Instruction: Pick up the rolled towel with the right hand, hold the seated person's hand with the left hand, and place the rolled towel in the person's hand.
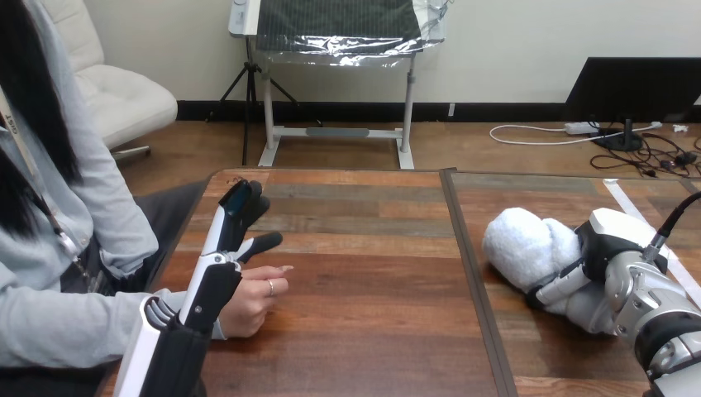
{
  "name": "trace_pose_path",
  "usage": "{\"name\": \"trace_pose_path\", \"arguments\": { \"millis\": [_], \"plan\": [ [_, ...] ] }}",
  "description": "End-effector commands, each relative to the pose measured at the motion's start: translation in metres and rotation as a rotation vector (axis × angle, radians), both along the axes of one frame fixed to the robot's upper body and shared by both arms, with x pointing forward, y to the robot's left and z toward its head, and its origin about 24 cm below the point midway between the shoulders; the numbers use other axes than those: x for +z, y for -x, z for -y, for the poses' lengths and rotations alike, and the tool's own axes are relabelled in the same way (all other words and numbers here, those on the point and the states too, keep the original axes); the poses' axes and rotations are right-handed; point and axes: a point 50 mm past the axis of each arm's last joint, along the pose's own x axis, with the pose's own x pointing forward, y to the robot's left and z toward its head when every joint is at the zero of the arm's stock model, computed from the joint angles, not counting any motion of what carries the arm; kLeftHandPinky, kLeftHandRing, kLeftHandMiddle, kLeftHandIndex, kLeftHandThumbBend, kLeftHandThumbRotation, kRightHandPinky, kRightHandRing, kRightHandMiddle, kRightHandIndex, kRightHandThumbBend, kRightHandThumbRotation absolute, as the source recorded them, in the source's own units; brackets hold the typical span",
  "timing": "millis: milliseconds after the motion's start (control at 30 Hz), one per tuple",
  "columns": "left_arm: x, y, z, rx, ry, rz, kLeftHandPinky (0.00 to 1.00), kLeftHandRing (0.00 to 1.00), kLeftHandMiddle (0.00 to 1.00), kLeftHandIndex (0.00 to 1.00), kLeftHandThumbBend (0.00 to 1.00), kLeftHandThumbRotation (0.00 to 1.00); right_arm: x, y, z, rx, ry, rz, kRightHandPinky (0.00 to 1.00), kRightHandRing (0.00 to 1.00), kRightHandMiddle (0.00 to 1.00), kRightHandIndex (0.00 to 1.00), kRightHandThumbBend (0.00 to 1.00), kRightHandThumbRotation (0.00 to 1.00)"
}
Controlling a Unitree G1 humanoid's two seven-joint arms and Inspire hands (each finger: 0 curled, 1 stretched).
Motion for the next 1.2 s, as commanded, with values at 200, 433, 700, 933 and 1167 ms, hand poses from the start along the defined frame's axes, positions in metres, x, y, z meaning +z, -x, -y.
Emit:
{"name": "trace_pose_path", "arguments": {
  "millis": [200,433,700,933,1167],
  "plan": [
    [0.012,-0.008,0.002,-0.010,-0.010,0.070,0.87,0.97,1.00,1.00,1.00,0.78,-0.003,-0.001,-0.009,-0.018,-0.107,0.052,0.39,0.57,0.62,0.52,0.85,0.00],
    [0.012,-0.008,0.002,-0.002,-0.016,0.059,0.87,0.97,1.00,1.00,1.00,0.80,0.000,-0.004,-0.013,-0.038,-0.205,0.117,0.48,0.65,0.67,0.51,0.84,0.00],
    [0.011,-0.009,0.003,0.006,-0.033,0.053,0.87,0.98,1.00,1.00,1.00,0.81,0.004,-0.007,-0.016,-0.047,-0.301,0.191,0.43,0.54,0.59,0.50,0.86,0.00],
    [0.011,-0.010,0.002,0.005,-0.053,0.037,0.87,0.98,1.00,1.00,1.00,0.82,0.006,-0.009,-0.020,-0.043,-0.359,0.242,0.43,0.53,0.56,0.50,0.88,0.00],
    [0.011,-0.010,0.000,0.002,-0.098,0.006,0.87,0.99,1.00,1.00,1.00,0.82,0.009,-0.012,-0.028,-0.052,-0.477,0.297,0.46,0.52,0.55,0.50,0.86,0.00]
  ]
}}
